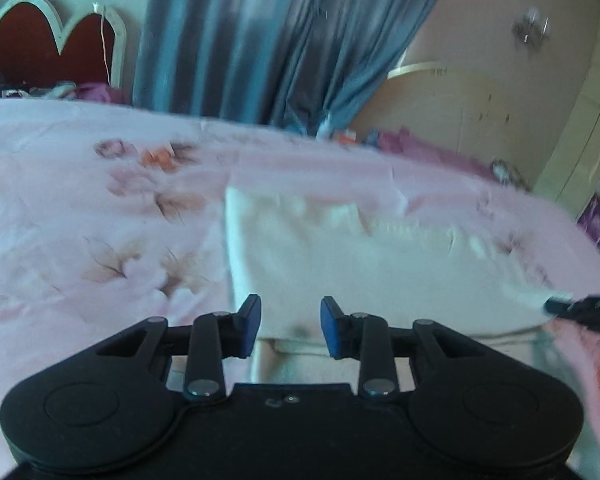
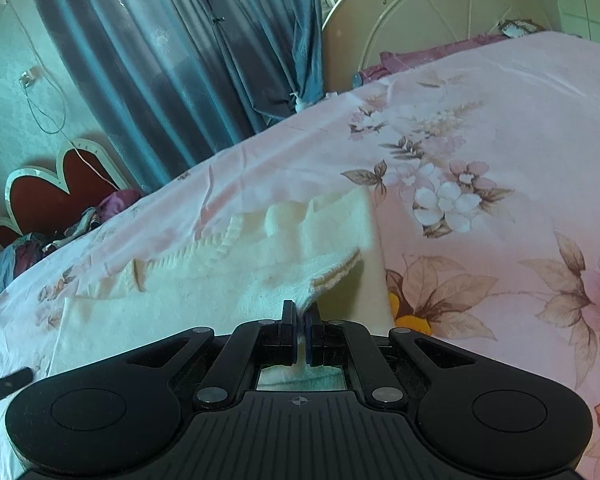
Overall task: Fold small clothes
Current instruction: 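Lift and fold the hem toward the collar with the right gripper, then lower the folded hem onto the sweater near the collar with the right gripper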
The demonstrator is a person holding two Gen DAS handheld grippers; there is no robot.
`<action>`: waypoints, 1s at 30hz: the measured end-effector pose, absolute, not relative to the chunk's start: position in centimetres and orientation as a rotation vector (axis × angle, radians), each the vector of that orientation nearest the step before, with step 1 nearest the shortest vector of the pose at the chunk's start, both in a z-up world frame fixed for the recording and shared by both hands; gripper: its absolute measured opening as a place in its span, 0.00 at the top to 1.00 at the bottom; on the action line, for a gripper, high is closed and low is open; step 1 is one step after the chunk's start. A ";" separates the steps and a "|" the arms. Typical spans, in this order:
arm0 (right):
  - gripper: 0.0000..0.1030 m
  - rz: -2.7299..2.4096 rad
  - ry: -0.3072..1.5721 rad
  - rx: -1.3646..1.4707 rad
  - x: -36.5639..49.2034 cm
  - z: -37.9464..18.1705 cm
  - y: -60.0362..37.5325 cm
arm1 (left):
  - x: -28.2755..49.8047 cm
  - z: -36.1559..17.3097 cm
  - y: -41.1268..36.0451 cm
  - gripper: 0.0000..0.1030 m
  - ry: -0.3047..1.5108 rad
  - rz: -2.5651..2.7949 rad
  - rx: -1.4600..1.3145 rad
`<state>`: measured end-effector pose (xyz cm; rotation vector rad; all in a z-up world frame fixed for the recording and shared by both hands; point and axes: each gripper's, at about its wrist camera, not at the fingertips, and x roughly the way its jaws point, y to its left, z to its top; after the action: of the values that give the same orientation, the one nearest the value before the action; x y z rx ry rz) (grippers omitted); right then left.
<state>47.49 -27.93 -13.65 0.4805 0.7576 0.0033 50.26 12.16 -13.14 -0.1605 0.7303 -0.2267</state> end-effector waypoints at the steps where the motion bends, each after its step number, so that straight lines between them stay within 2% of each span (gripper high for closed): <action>1: 0.98 0.005 0.761 0.480 47.5 -13.6 -27.9 | 50.6 -13.7 12.0 0.70 0.748 -0.230 -0.172; 9: 0.97 -0.022 0.832 0.505 47.1 -16.3 -28.4 | 51.3 -15.1 11.8 0.70 0.807 -0.243 -0.137; 13: 0.97 -0.024 0.816 0.496 46.7 -14.9 -28.9 | 51.5 -14.5 11.9 0.70 0.832 -0.258 -0.111; 17: 0.97 -0.029 0.769 0.494 47.3 -13.4 -29.8 | 51.5 -13.3 11.4 0.67 0.774 -0.287 -0.121; 22: 0.97 -0.045 0.813 0.427 49.8 -14.1 -28.7 | 53.1 -15.1 9.5 0.67 0.823 -0.299 -0.100; 26: 0.97 -0.199 0.822 0.374 48.5 -14.1 -29.7 | 52.6 -15.0 9.3 0.67 0.832 -0.315 -0.051; 30: 0.97 -0.115 0.761 0.464 47.8 -13.0 -30.2 | 52.0 -14.7 9.3 0.65 0.822 -0.348 -0.030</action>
<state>47.80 -30.20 -12.96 0.4643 0.7612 -0.1149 52.02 9.34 -14.66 -0.0305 0.8218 -0.3477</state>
